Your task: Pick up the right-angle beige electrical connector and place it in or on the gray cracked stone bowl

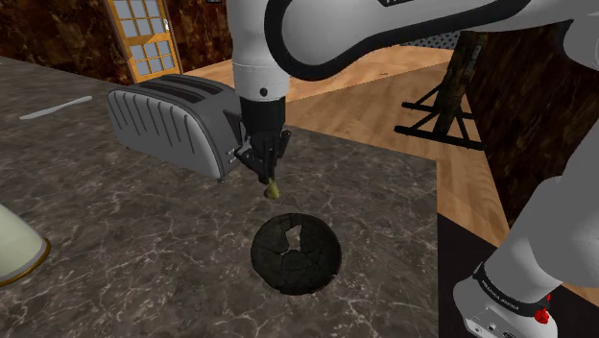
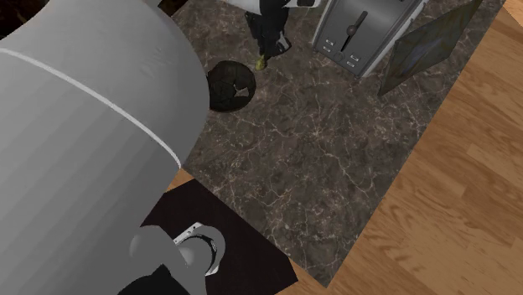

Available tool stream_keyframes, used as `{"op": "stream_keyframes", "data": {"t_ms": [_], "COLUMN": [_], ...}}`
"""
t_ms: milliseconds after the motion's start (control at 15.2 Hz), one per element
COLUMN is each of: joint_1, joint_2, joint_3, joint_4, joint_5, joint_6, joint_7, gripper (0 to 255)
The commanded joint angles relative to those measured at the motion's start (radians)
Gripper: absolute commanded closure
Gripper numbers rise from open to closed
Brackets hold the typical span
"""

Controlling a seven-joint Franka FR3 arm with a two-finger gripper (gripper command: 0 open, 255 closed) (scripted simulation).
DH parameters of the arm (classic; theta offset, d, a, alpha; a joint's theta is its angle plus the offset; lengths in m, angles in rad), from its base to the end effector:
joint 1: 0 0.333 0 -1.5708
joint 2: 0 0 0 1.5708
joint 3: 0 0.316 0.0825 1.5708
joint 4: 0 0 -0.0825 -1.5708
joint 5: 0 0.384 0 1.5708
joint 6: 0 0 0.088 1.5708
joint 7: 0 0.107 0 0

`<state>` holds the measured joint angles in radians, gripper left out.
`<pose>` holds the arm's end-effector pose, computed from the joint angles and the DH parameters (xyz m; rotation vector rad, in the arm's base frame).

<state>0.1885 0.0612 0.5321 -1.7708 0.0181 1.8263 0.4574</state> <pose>0.4388 0.3789 0.5213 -3.0738 -0.3984 0.0383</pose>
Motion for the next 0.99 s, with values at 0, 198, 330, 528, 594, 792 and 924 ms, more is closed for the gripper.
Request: {"op": "stream_keyframes", "data": {"t_ms": [0,198,330,528,594,792,924], "joint_1": [0.012,0.031,0.047,0.062,0.062,0.063,0.064], "joint_2": [-0.057,-0.143,-0.197,-0.234,-0.232,-0.225,-0.218], "joint_3": [0.015,0.033,0.045,0.055,0.056,0.06,0.063], "joint_4": [-0.065,-0.152,-0.203,-0.25,-0.262,-0.296,-0.317], "joint_5": [0.03,0.078,0.109,0.132,0.132,0.13,0.128], "joint_6": [0.016,0.032,0.038,0.055,0.068,0.109,0.136], "joint_7": [0.02,0.042,0.058,0.071,0.07,0.071,0.072], "gripper": [255,255,255,255,255,255,255]}}
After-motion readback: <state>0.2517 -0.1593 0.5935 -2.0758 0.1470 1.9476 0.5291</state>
